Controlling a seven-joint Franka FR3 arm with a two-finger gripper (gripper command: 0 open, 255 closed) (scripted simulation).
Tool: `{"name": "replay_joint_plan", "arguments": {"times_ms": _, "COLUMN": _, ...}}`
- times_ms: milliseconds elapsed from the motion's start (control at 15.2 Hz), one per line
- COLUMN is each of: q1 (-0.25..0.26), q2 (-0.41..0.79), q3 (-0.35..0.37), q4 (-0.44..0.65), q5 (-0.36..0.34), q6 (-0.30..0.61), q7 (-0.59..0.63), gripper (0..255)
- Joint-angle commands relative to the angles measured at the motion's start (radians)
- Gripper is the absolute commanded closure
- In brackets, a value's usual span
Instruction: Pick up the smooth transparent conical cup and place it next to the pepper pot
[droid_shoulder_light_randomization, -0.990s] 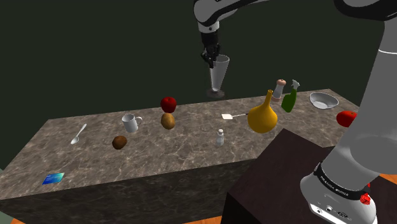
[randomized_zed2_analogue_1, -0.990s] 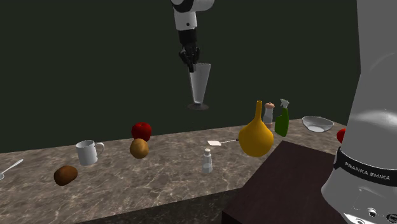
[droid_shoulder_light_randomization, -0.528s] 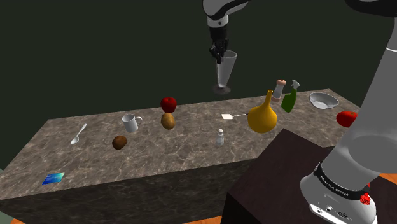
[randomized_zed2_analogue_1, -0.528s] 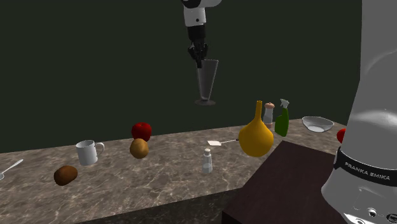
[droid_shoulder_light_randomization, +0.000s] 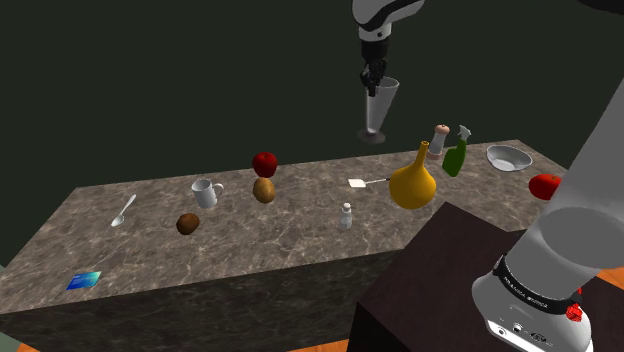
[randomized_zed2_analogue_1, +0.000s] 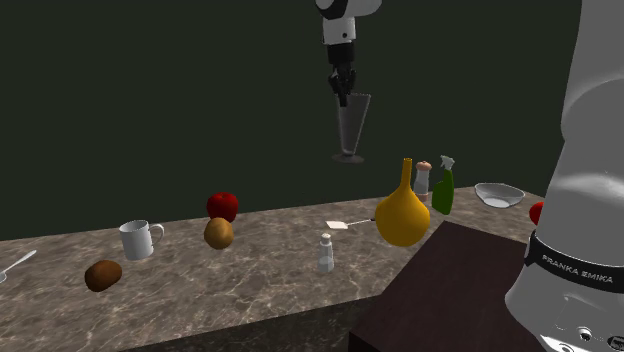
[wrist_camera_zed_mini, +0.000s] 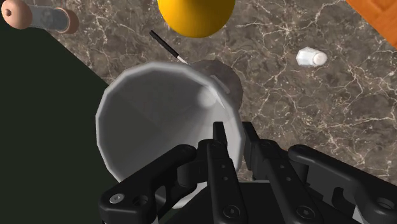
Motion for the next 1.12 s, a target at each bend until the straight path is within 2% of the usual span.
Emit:
{"name": "replay_joint_plan", "arguments": {"times_ms": 0, "q1": -0.027, "q2": -0.016, "q3": -0.021, "q4": -0.019, "q5": 0.001, "q6": 0.011, "q7": -0.048, "gripper": 255}}
{"name": "replay_joint_plan", "arguments": {"times_ms": 528, "q1": -0.127, "q2": -0.029, "q3": -0.103, "q4": -0.043, "q5": 0.012, "q6": 0.052, "q7": -0.23, "gripper": 255}}
{"name": "replay_joint_plan", "arguments": {"times_ms": 1056, "q1": -0.233, "q2": 0.019, "q3": -0.182, "q4": 0.008, "q5": 0.049, "q6": 0.075, "q7": -0.426, "gripper": 255}}
